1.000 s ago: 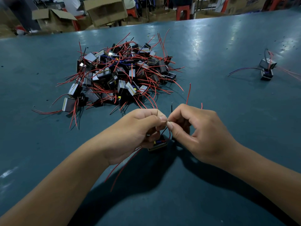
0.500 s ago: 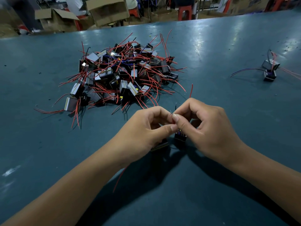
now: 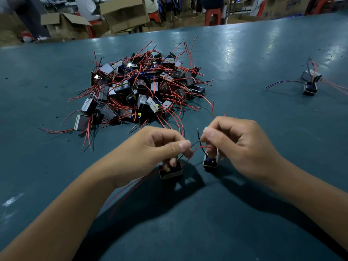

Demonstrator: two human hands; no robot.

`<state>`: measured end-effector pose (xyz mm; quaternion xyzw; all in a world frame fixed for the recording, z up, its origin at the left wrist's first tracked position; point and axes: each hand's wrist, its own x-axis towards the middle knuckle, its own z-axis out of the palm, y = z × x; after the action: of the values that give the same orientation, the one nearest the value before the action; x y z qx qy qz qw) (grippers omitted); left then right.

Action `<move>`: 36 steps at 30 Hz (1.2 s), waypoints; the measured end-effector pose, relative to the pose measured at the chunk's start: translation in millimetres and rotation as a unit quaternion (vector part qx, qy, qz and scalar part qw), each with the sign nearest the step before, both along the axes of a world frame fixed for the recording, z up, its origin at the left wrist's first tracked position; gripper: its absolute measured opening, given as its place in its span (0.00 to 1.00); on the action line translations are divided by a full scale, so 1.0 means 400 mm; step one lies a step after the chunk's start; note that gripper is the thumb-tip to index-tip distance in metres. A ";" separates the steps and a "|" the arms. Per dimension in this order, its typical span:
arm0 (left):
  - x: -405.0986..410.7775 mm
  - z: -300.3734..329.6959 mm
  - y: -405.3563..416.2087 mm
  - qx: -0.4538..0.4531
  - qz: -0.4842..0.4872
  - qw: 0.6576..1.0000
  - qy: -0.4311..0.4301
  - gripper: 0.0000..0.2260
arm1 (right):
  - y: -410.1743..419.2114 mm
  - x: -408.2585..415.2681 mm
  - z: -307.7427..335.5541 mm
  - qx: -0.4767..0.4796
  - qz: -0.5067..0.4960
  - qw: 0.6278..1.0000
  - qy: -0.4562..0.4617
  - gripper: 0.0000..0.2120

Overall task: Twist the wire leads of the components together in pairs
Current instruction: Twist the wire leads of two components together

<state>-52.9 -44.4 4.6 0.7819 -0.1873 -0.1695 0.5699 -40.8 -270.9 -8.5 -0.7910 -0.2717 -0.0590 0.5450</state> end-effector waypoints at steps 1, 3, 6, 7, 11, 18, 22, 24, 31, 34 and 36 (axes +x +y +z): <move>0.002 0.002 0.006 -0.006 0.009 1.000 0.002 0.13 | -0.002 0.004 0.000 0.018 -0.004 1.000 0.015 0.12; 0.009 0.000 0.009 -0.001 0.052 0.998 -0.028 0.10 | -0.002 0.008 -0.004 0.033 -0.018 0.999 0.023 0.09; 0.021 -0.018 -0.013 0.085 0.125 0.976 -0.154 0.01 | -0.002 0.010 -0.010 0.022 -0.030 0.999 0.019 0.05; 0.023 -0.024 -0.024 0.108 0.128 0.970 -0.174 0.02 | -0.003 0.010 -0.009 0.023 -0.026 0.999 0.021 0.04; 0.019 -0.041 -0.042 0.108 0.081 0.976 -0.170 0.07 | -0.013 0.012 -0.001 0.009 -0.002 1.000 0.028 0.02; 0.018 -0.043 -0.053 0.126 0.081 0.974 -0.169 0.04 | -0.023 0.001 0.012 -0.029 0.093 0.994 0.042 0.05; 0.014 -0.044 -0.051 0.113 0.097 0.974 -0.169 0.03 | -0.016 -0.001 0.011 -0.014 0.123 0.989 0.081 0.04; 0.013 -0.043 -0.050 0.105 0.104 0.974 -0.170 0.03 | -0.011 -0.001 0.007 0.007 0.126 0.986 0.109 0.03; -0.002 -0.023 -0.039 0.054 0.129 0.958 -0.249 0.07 | 0.005 0.004 -0.004 0.095 0.102 0.971 0.195 0.07; -0.007 -0.007 -0.034 0.063 0.053 0.949 -0.304 0.09 | 0.002 0.006 -0.003 0.088 0.112 0.969 0.200 0.09; -0.002 -0.003 -0.030 0.085 0.017 0.937 -0.338 0.09 | 0.001 0.007 -0.002 0.084 0.122 0.969 0.200 0.06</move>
<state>-53.8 -56.6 3.4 0.8416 -0.3402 0.0991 0.4076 -38.0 -270.7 -9.2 -0.6990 -0.2459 0.1447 0.6557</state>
